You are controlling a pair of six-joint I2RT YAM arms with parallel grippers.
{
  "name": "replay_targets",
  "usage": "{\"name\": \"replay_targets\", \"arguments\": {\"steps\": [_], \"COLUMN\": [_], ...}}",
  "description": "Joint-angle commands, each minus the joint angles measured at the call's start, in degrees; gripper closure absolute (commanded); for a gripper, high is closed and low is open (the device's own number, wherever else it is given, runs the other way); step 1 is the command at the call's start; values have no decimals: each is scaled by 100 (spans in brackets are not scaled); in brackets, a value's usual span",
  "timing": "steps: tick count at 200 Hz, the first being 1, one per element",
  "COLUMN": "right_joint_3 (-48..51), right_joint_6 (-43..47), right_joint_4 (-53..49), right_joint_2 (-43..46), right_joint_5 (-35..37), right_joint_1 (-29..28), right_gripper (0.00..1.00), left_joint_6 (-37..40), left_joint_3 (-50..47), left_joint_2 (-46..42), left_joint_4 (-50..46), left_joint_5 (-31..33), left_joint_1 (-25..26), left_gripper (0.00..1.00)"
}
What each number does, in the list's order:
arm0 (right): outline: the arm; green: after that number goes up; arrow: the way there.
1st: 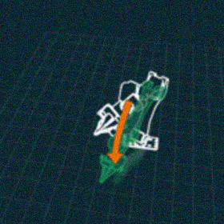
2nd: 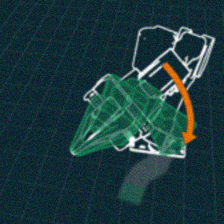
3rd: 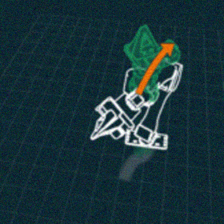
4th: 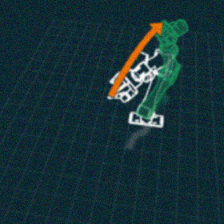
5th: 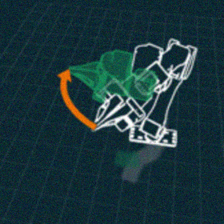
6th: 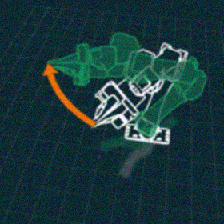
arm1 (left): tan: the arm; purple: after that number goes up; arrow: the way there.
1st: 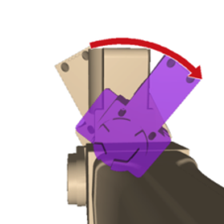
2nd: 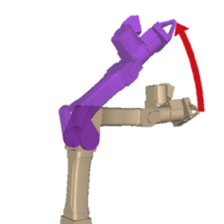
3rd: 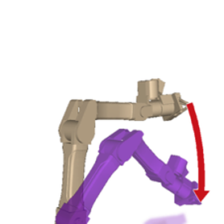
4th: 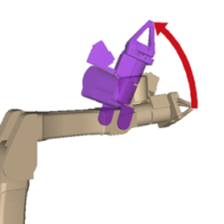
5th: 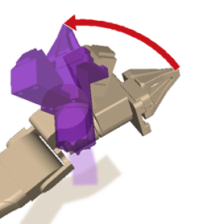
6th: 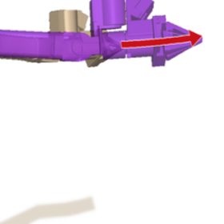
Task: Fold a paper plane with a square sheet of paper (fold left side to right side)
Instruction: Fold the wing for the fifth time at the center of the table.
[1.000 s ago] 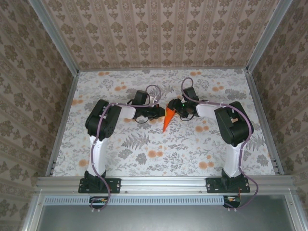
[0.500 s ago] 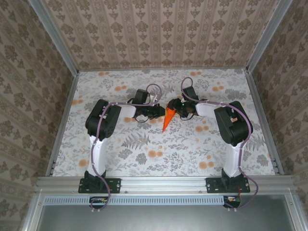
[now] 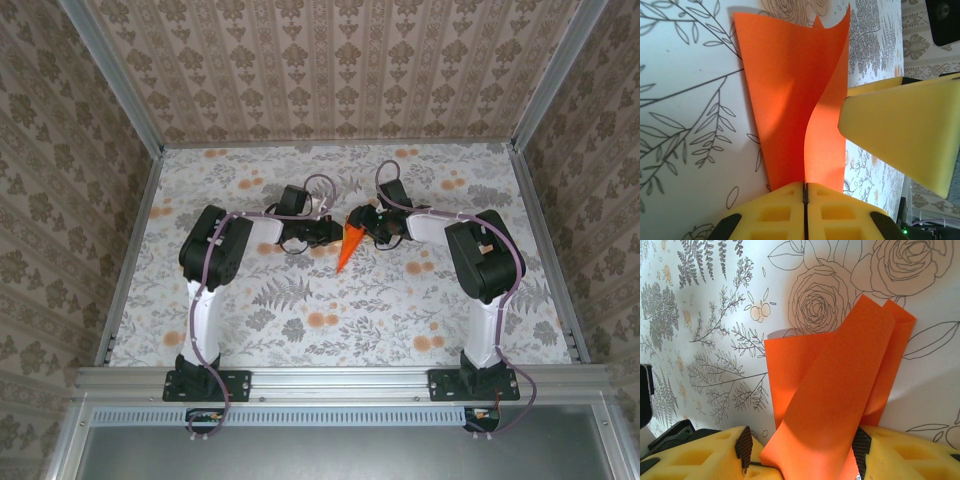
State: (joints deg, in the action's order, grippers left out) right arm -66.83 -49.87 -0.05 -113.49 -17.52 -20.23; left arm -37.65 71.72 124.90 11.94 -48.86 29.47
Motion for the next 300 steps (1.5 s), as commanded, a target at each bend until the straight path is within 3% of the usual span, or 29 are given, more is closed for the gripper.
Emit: {"name": "replay_targets", "arguments": {"steps": [1,181,269,300], "right_joint_3": [-22,99,432,530], "right_joint_6": [80,187,282,389], "right_joint_4": [-451,79,-178,-225], "right_joint_2": [-314,161,698,942], "right_joint_5": [99,-120,185,244], "right_joint_1": [-69,-43,17,25], "right_gripper": [41,38,36,41], "left_joint_6": [201,686,689,688], "left_joint_3": [215,156,245,272], "left_joint_2": [156,454,543,569], "left_joint_4": [-90,-1149,-1204,-1212], "left_joint_5": [40,522,598,599], "left_joint_1": [-64,50,32,32], "left_gripper": [92,92,92,92]}}
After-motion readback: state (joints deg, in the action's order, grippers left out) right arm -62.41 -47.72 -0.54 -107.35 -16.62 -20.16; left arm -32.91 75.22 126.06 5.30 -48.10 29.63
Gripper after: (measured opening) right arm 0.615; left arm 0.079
